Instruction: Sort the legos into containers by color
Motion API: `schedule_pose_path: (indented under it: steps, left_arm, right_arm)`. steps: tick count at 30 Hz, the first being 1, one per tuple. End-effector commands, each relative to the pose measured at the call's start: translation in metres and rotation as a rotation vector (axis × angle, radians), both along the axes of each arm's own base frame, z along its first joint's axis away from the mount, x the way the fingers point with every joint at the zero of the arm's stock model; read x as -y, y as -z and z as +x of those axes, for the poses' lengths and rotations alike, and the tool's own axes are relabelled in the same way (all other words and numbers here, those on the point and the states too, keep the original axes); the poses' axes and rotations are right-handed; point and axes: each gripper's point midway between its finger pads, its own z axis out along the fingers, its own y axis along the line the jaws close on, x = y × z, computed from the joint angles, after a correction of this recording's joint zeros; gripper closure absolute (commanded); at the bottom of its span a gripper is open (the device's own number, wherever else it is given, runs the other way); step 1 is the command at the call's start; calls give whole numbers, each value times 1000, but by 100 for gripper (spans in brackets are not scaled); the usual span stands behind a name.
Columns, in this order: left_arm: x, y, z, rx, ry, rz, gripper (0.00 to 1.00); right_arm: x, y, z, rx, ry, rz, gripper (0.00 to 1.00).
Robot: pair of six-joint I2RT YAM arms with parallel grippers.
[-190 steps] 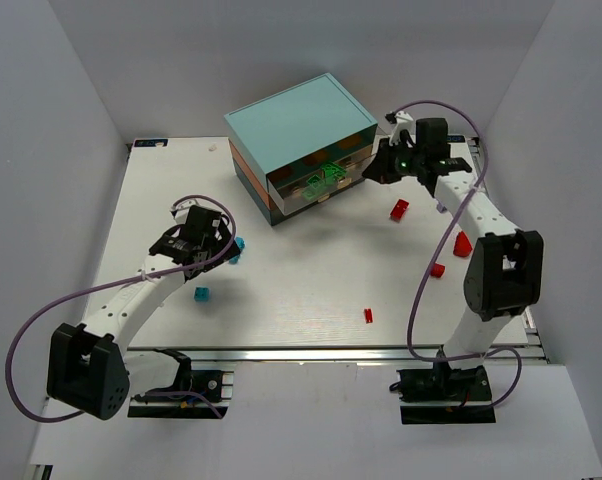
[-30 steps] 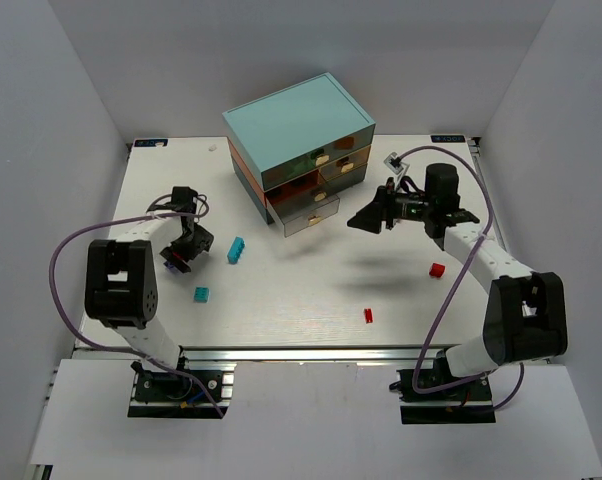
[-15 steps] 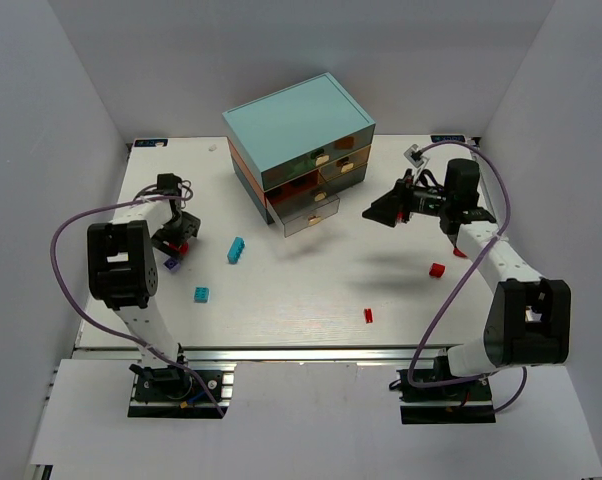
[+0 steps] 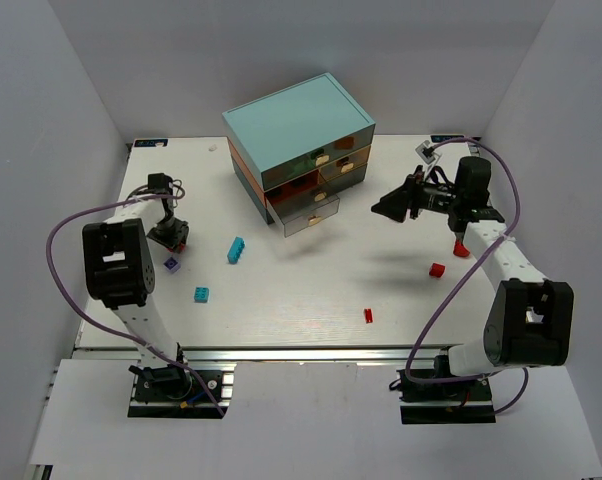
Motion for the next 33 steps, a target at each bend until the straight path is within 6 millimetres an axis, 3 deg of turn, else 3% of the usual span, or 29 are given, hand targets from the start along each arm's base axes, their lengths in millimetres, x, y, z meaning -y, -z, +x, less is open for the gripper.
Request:
schedule_pose_path:
  steps: [1,2,3,6,7,9,10,14,17,18,21,22,24,28,31,33]
  left_arm:
    - [8,-2,2,37,54,-28,65]
    - [17,-8,5,62,85,-49,69]
    - [20,-14,8,84,147,-52,78]
    - [48,-45,21,207,297,-129,90]
    - [60,-63,22,277,342,-151,91]
    - [70,-81,21,348,384,-157,94]
    - [72,-96,18,397,397,-158,95]
    - [97,-124,13,477,499,-221,96]
    - [134,-160,17,589,647,-333,97]
    - [147,-182,20,653,704,-346,97]
    - [188,-235,16,820,896,-443,96]
    - [210,-248,6,852,985,-499,97]
    - [229,-271,0,903,1071,-517,97]
    - [279,-286,-14,903,1232,-568,100]
    - [304,-287,-22,878,1300,-558,100]
    - [310,-282,-24,858,1307,-526,100]
  right_arm:
    - [0,-32,1,115,-24,-2,33]
    - [1,-33,1,125,-18,-9,34]
    - [3,-32,3,136,-1,-28,36]
    - [14,-31,13,195,89,-101,40]
    - [26,-32,17,204,135,-112,41]
    - [35,-31,22,270,178,-164,42]
    - [36,-33,22,293,179,-168,42]
    - [37,-35,23,299,180,-168,43]
    - [37,-37,25,299,182,-164,44]
    - [39,-39,27,301,193,-167,44]
    - [41,-41,31,306,214,-171,45]
    - [43,-41,32,305,221,-173,46]
    - [43,-43,33,312,227,-176,46]
    - [46,-46,35,319,240,-182,47]
    - [50,-48,36,330,251,-195,47]
    - [53,-48,36,339,263,-209,46]
